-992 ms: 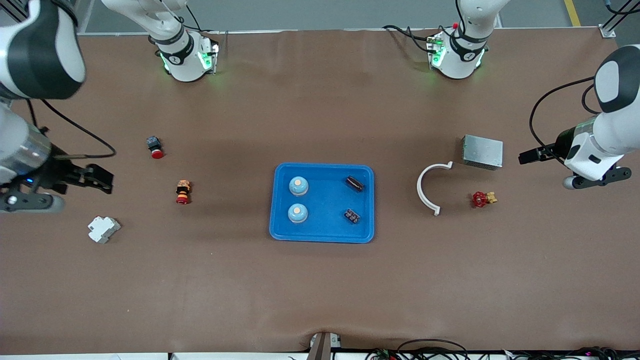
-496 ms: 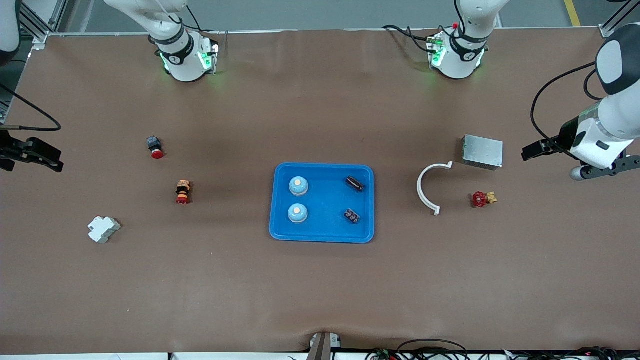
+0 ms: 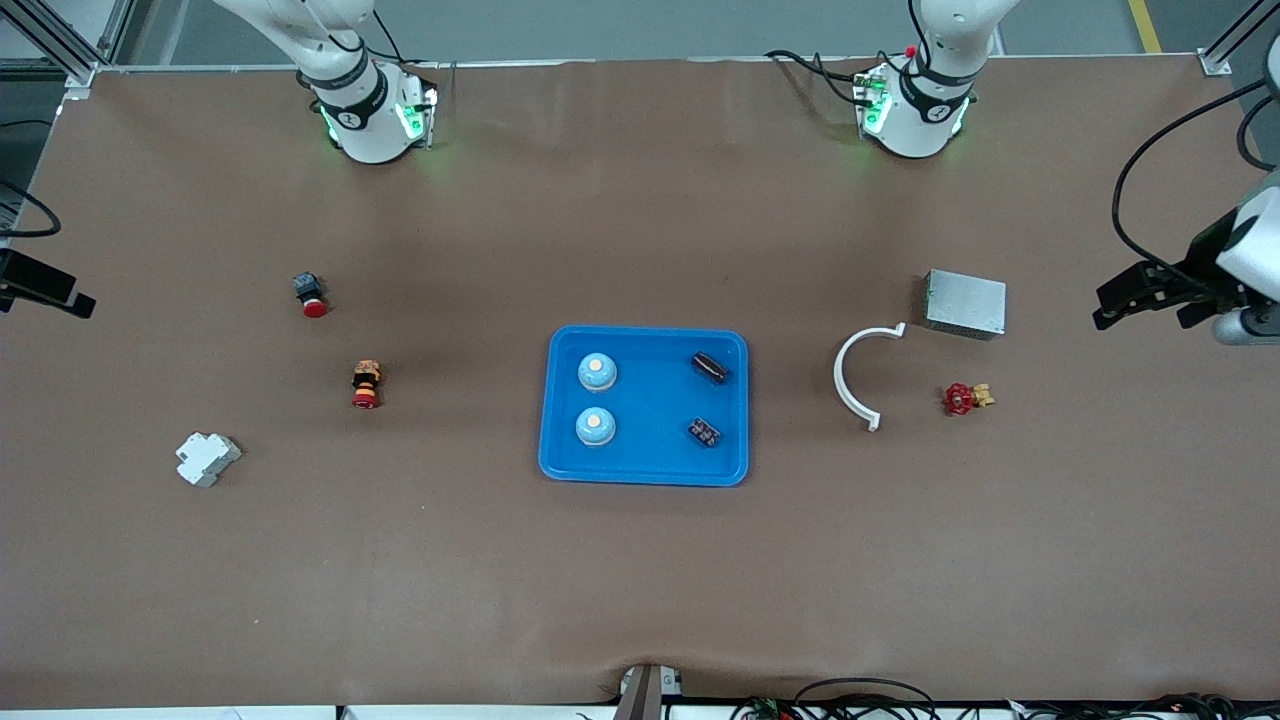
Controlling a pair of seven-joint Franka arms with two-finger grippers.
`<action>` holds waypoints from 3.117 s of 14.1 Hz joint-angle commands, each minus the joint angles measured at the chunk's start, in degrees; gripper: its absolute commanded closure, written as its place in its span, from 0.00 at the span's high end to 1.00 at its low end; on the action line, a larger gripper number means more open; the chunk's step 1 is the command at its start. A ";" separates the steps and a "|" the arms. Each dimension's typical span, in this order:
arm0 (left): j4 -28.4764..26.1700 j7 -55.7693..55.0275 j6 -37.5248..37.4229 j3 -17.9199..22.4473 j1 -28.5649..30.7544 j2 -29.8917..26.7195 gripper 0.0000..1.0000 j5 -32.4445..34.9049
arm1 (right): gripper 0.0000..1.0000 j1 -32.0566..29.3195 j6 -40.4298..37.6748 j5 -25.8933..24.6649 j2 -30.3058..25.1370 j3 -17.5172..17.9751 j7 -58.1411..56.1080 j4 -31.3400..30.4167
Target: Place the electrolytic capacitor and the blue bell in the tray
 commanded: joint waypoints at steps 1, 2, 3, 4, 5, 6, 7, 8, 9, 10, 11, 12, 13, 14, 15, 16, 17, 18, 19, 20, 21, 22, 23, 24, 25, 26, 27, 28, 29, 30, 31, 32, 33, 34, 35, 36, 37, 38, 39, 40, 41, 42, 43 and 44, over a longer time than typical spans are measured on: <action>2.60 -1.93 -0.62 -0.50 0.64 0.82 1.00 -1.99 | 1.00 -0.78 -0.45 1.31 -2.64 1.14 0.53 -2.01; 4.35 -2.03 -0.71 -0.59 0.03 1.00 1.00 -1.30 | 1.00 -0.69 -0.45 1.31 -2.55 1.14 0.45 -2.01; 4.97 -2.11 -0.62 -0.59 0.03 1.09 1.00 -1.29 | 1.00 -0.60 -0.37 1.31 -2.55 1.22 0.53 -1.92; 5.07 -1.85 -0.45 -0.50 0.29 1.44 1.00 -1.90 | 1.00 -0.51 -0.37 1.31 -2.55 1.31 0.53 -1.92; 5.07 -1.24 -0.53 -0.41 0.38 1.44 1.00 -1.82 | 1.00 -0.43 -0.37 1.31 -2.55 1.49 0.53 -1.92; 4.63 -1.24 -0.62 -0.41 0.38 1.44 1.00 -1.73 | 1.00 -0.43 -0.45 1.31 -2.55 1.58 0.53 -2.10; 4.54 -1.24 -0.62 -0.41 0.38 1.53 1.00 -1.64 | 1.00 -0.08 -0.28 1.31 -2.55 1.58 0.45 -2.19; 4.54 -1.24 -0.62 -0.41 0.46 1.53 1.00 -1.73 | 1.00 0.53 -0.28 1.05 -2.55 1.58 0.53 -2.27; 4.54 -1.24 -0.62 -0.41 0.55 1.44 1.00 -1.64 | 1.00 1.15 -0.28 0.78 -2.64 1.58 0.53 -2.27; 4.54 -1.24 -0.71 -0.41 0.55 1.44 1.00 -1.64 | 1.00 1.68 -0.45 0.69 -2.72 1.58 0.71 -2.19; 4.54 -1.24 -0.71 -0.41 0.55 1.44 1.00 -1.64 | 1.00 2.12 -0.54 0.52 -3.16 1.58 1.75 -2.27; 4.54 -1.32 -0.62 -0.41 0.55 1.53 1.00 -1.64 | 1.00 2.73 -0.98 0.43 -3.34 1.58 2.63 -2.27; 4.54 -1.24 -0.62 -0.41 0.64 1.53 1.00 -1.64 | 1.00 2.91 -0.98 0.43 -3.43 1.58 2.56 -2.19; 4.54 -1.15 -0.62 -0.32 0.64 1.44 1.00 -1.64 | 1.00 2.91 -0.89 0.43 -3.43 1.58 2.55 -2.19; 4.63 -1.24 -0.71 -0.32 0.64 1.53 1.00 -1.73 | 1.00 3.00 -0.81 0.43 -3.43 1.58 2.55 -2.19; 4.72 -1.58 -0.62 -0.32 0.64 1.53 1.00 -1.73 | 1.00 3.00 -0.63 0.34 -3.43 1.58 2.55 -2.19; 4.72 -1.59 -0.62 -0.32 0.64 1.53 1.00 -1.73 | 1.00 3.09 -0.54 0.17 -3.43 1.58 2.55 -2.19; 4.54 -1.33 -0.62 -0.24 0.73 1.53 1.00 -1.73 | 1.00 3.18 -0.54 -0.27 -3.43 1.58 2.64 -2.19; 4.54 -1.59 -0.62 -0.24 0.64 1.97 1.00 -1.73 | 1.00 3.26 -0.63 -0.45 -3.51 1.66 2.64 -2.19; 4.72 -1.68 -0.62 -0.06 0.55 2.58 1.00 -1.73 | 1.00 3.27 -0.80 -0.45 -3.60 1.58 2.64 -2.19; 4.80 -1.76 -0.62 -0.06 0.38 2.67 1.00 -1.55 | 1.00 3.35 -0.98 -0.45 -3.86 1.66 2.64 -2.19; 4.81 -1.76 -0.62 0.55 0.03 2.76 1.00 -1.47 | 1.00 5.09 -0.98 -0.45 -4.39 0.97 2.64 -2.27; 4.98 -1.76 -0.62 1.60 -0.67 2.85 1.00 -1.47 | 1.00 9.90 -1.07 -0.71 -4.57 -2.87 2.64 -2.36; 4.89 -1.68 -0.62 2.74 -2.42 3.02 1.00 -1.38 | 1.00 15.51 -1.07 -0.71 -4.83 -8.91 2.73 -2.45; 4.89 -2.02 -0.62 4.93 -4.52 2.94 1.00 -1.29 | 1.00 18.27 -1.07 -0.71 -4.83 -11.75 2.73 -2.45; 4.81 -2.11 -0.62 7.65 -7.94 2.94 1.00 -1.29 | 1.00 17.69 -1.16 -0.71 -4.83 -11.78 2.73 -2.45; 4.81 -2.20 -0.62 11.68 -11.97 2.94 1.00 -1.29 | 1.00 16.81 -1.42 -0.54 -4.75 -11.61 2.73 -2.45; 4.89 -2.29 -0.62 15.89 -16.28 2.94 1.00 -1.29 | 1.00 16.37 -1.51 -0.54 -4.83 -10.74 2.73 -2.45; 4.89 -2.29 -0.62 19.50 -19.54 2.85 1.00 -1.29 | 1.00 15.66 -1.51 -0.62 -4.83 -10.03 2.73 -2.45; 4.81 -2.29 -0.62 21.71 -22.10 2.85 1.00 -1.29 | 1.00 14.96 -1.51 -0.62 -4.75 -9.76 2.73 -2.45; 4.81 -2.29 -0.62 23.22 -23.69 2.85 1.00 -1.29 | 1.00 13.30 -1.51 -0.62 -4.75 -8.20 2.73 -2.45; 4.72 -2.29 -0.62 24.45 -25.36 2.94 1.00 -1.29 | 1.00 11.20 -1.33 -0.62 -4.83 -5.57 2.73 -2.71; 4.72 -2.29 -0.62 26.11 -26.94 2.85 1.00 -1.29 | 1.00 10.57 -1.33 -0.62 -4.83 -4.85 2.73 -2.71; 4.72 -2.29 -0.62 28.05 -29.04 2.85 1.00 -1.29 | 1.00 10.56 -1.33 -0.62 -4.83 -4.75 2.73 -2.71; 4.72 -2.29 -0.62 30.50 -31.50 2.85 1.00 -1.29 | 1.00 10.47 -1.25 -0.62 -4.83 -4.67 2.73 -2.71; 4.72 -2.29 -0.62 33.31 -34.57 2.85 1.00 -1.29 | 1.00 10.21 -1.16 -0.62 -4.75 -4.66 2.73 -2.71; 4.72 -2.29 -0.62 36.12 -37.39 2.85 1.00 -1.29 | 1.00 10.12 -1.16 -0.62 -4.83 -4.66 2.73 -2.71; 4.72 -2.29 -0.62 38.33 -39.59 2.85 1.00 -1.29 | 1.00 10.03 -1.16 -0.62 -4.83 -4.66 2.73 -2.71; 4.72 -2.29 -0.62 39.22 -40.40 2.85 1.00 -1.29 | 1.00 10.03 -1.24 -0.62 -4.83 -4.66 2.73 -2.71; 4.72 -2.29 -0.62 39.23 -40.58 2.76 1.00 -1.29 | 1.00 9.77 -1.25 -0.71 -4.83 -4.66 2.64 -2.63; 4.72 -2.29 -0.62 39.31 -40.75 2.76 1.00 -1.29 | 1.00 9.68 -1.33 -0.89 -4.83 -4.58 2.47 -2.54; 4.72 -2.29 -0.62 39.31 -40.84 2.76 1.00 -1.29 | 1.00 9.51 -1.33 -1.93 -4.83 -4.58 2.21 -2.45; 4.72 -2.29 -0.62 39.49 -40.93 2.76 1.00 -1.29 | 1.00 9.16 -1.33 -3.77 -4.92 -4.40 1.68 -2.36; 4.72 -2.29 -0.71 39.49 -40.84 2.76 1.00 -1.29 | 1.00 8.98 -1.16 -4.22 -4.92 -4.23 1.68 -2.27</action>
